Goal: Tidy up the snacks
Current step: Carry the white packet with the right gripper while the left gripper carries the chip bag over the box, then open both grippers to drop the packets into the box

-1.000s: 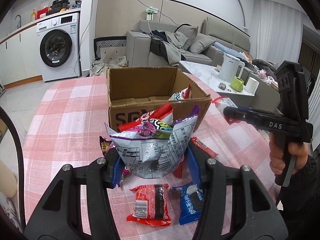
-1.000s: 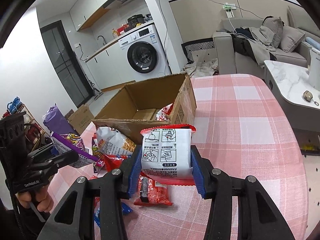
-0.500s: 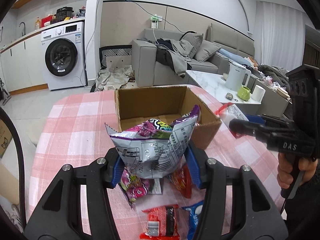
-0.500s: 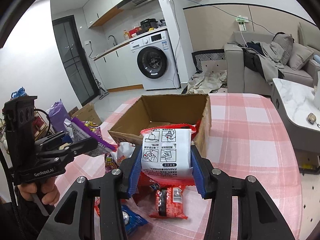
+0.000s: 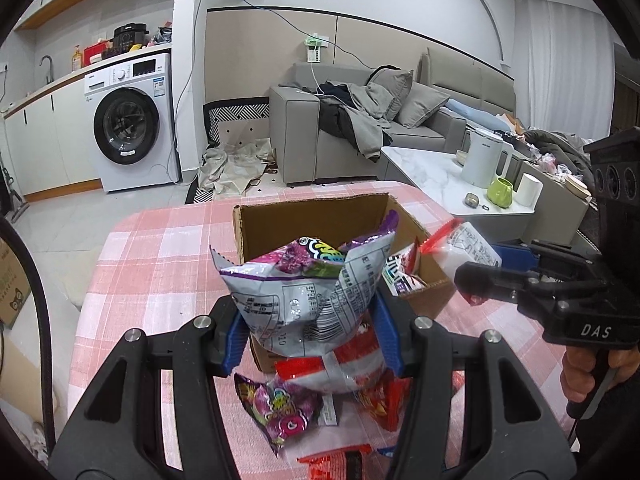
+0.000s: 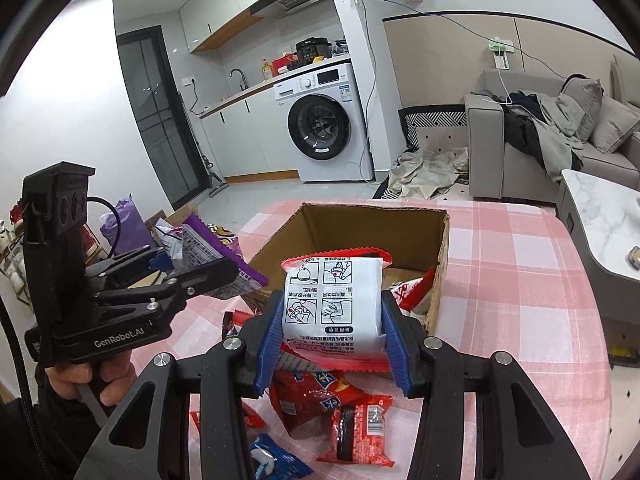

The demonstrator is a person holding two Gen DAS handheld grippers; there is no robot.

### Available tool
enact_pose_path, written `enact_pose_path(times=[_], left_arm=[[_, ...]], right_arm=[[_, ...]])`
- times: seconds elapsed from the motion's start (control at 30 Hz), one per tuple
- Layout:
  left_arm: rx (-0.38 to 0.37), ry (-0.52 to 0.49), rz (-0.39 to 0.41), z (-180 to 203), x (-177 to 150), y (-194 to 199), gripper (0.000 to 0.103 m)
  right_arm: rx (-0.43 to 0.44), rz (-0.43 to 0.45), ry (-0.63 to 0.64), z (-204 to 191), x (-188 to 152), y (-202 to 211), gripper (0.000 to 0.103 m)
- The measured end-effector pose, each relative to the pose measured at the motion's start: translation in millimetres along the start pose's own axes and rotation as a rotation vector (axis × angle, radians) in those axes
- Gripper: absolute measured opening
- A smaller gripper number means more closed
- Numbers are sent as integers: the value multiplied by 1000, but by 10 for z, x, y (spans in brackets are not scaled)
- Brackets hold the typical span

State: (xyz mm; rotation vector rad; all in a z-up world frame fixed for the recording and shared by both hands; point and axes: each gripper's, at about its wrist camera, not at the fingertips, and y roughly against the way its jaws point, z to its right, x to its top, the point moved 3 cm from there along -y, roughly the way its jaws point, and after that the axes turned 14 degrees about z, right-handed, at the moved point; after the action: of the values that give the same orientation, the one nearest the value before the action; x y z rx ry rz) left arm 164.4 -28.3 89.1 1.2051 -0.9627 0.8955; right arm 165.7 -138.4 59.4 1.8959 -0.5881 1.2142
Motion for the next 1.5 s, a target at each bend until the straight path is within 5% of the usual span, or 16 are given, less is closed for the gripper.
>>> enact_pose_path(times=[0.5, 1.5], left_arm=[[16, -10, -20, -81, 124, -583, 51], [40, -29, -117, -169, -138, -1469, 51]], right_arm=[[-17, -22, -14, 124, 91, -387, 47], [-25, -108, -33, 292, 16, -916, 47]])
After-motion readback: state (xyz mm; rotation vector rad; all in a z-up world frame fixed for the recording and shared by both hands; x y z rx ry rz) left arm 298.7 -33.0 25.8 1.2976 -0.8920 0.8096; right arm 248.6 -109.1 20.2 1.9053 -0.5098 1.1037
